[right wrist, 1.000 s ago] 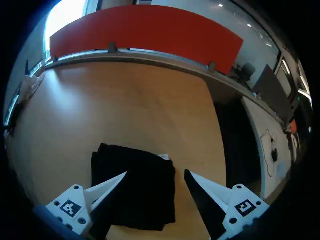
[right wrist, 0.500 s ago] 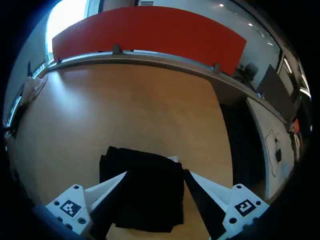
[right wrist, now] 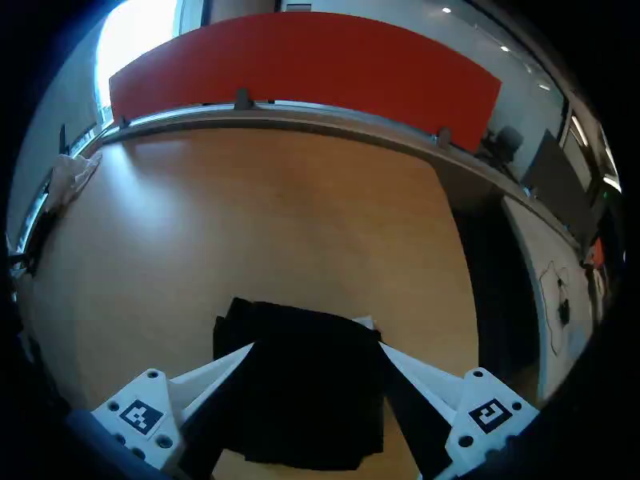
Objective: Fold towel
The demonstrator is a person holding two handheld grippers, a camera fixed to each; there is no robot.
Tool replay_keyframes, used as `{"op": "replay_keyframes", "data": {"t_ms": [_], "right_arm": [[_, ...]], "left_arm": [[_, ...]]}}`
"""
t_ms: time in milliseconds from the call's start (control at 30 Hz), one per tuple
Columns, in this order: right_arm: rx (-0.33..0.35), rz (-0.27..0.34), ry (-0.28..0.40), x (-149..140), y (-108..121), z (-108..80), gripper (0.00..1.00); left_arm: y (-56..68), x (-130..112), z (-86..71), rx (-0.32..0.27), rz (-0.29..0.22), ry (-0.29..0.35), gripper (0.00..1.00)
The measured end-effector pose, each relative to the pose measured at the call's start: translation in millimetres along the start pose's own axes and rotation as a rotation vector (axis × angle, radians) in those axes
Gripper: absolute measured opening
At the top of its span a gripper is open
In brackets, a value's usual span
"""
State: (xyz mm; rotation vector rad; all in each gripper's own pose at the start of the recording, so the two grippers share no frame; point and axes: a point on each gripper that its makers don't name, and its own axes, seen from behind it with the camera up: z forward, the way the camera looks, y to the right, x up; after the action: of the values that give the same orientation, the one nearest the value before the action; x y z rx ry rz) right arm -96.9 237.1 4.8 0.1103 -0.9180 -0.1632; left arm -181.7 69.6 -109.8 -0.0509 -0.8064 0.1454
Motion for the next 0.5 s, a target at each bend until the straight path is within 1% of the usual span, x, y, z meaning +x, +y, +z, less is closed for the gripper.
{"op": "replay_keyframes", "data": {"t_ms": [167, 500], "right_arm": [[0.010, 0.007, -0.004, -2, -2, 4.1, 1.00], [0.016, 0.010, -0.031, -19, -2, 20.0, 1.00]], "left_arm": [[-1.0, -1, -0.1, 0.002, -0.001, -0.002, 0.96], [-5.5, -5, -3.4, 0.015, 0.001, -0.011, 0.96]]}}
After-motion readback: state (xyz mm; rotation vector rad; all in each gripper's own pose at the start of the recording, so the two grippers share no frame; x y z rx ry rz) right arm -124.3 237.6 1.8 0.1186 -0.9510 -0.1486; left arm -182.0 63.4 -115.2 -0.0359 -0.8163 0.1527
